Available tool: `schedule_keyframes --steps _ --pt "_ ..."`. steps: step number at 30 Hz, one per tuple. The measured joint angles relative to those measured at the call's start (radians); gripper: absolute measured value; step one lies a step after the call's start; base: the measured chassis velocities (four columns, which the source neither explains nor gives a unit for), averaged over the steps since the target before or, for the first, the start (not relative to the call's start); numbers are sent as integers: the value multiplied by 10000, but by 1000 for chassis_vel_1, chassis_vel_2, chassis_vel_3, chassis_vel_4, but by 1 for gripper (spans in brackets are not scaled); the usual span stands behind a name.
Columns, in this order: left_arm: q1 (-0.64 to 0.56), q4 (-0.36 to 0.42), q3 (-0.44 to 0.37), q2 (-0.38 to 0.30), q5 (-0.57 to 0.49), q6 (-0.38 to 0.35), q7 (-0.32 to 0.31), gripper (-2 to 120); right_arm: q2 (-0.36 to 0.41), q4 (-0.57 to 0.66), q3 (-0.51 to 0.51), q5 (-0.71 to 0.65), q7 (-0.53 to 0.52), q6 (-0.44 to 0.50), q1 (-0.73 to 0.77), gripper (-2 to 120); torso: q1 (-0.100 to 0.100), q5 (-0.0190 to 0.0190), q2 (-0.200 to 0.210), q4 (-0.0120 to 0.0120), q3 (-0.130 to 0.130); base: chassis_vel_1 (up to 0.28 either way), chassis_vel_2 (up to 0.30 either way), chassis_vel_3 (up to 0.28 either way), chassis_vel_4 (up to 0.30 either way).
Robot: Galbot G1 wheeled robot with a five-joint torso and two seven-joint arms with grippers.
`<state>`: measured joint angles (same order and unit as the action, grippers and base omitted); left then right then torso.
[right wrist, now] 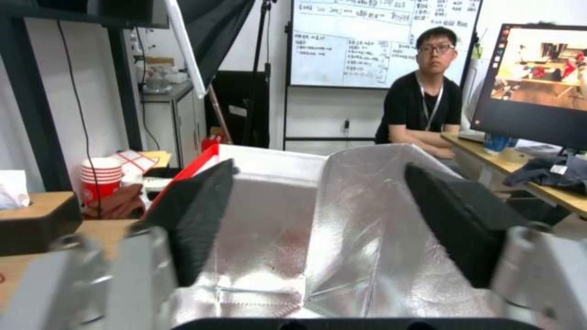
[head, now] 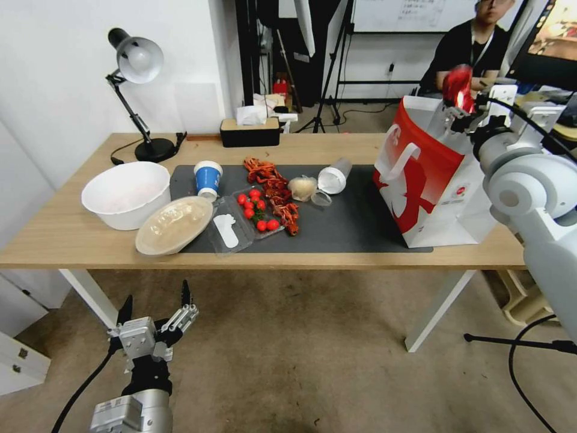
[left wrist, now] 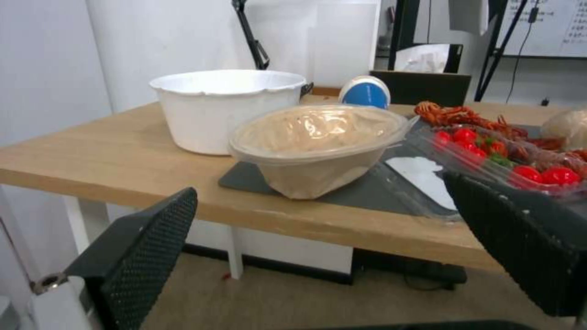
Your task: Pick up the trash from the table and place it into the takeout bag.
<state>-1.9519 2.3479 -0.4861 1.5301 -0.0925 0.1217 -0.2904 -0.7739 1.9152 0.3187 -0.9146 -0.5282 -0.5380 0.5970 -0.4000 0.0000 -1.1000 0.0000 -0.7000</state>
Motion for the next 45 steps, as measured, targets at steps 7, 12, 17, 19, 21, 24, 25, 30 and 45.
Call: schedule_keyframes --steps 7,12,17,19,21,24,25,30,45 --pt "13 159 36 -40 -233 -198 0 100 -112 421 -176 -420 104 157 151 100 1 0 0 -1 0 0 0 0 0" --pt "73 185 -12 -97 -284 -244 14 100 -177 614 -272 -641 162 321 106 100 0 -1 0 0 0 0 0 0 0" --pt "144 122 -36 -84 -310 -230 16 100 -28 1543 -288 -1251 627 561 359 100 0 -2 0 0 0 0 0 0 0" --pt "161 109 -38 -82 -310 -229 19 100 24 1708 -271 -1256 785 621 489 100 1 -2 0 1 0 0 0 0 0" --pt "200 83 -42 -76 -311 -229 25 100 181 2187 -134 -1150 1244 796 1095 100 0 -1 0 0 0 0 0 0 0" --pt "231 35 -44 -79 -319 -227 29 100 261 2585 70 -927 1647 1007 1916 100 1 0 0 0 1 0 0 0 0" --pt "244 12 -46 -83 -322 -225 30 100 274 2739 192 -767 1893 1156 2364 100 1 0 0 -2 1 0 0 0 0" --pt "265 -76 -55 -16 -336 -90 40 100 -145 3409 257 325 2413 1975 4290 100 1 1 0 2 1 0 0 0 0" --pt "261 -184 -51 -151 -355 0 83 100 -3130 2996 805 5306 3021 6401 9635 100 2 1 -1 -1 2 0 0 0 0"
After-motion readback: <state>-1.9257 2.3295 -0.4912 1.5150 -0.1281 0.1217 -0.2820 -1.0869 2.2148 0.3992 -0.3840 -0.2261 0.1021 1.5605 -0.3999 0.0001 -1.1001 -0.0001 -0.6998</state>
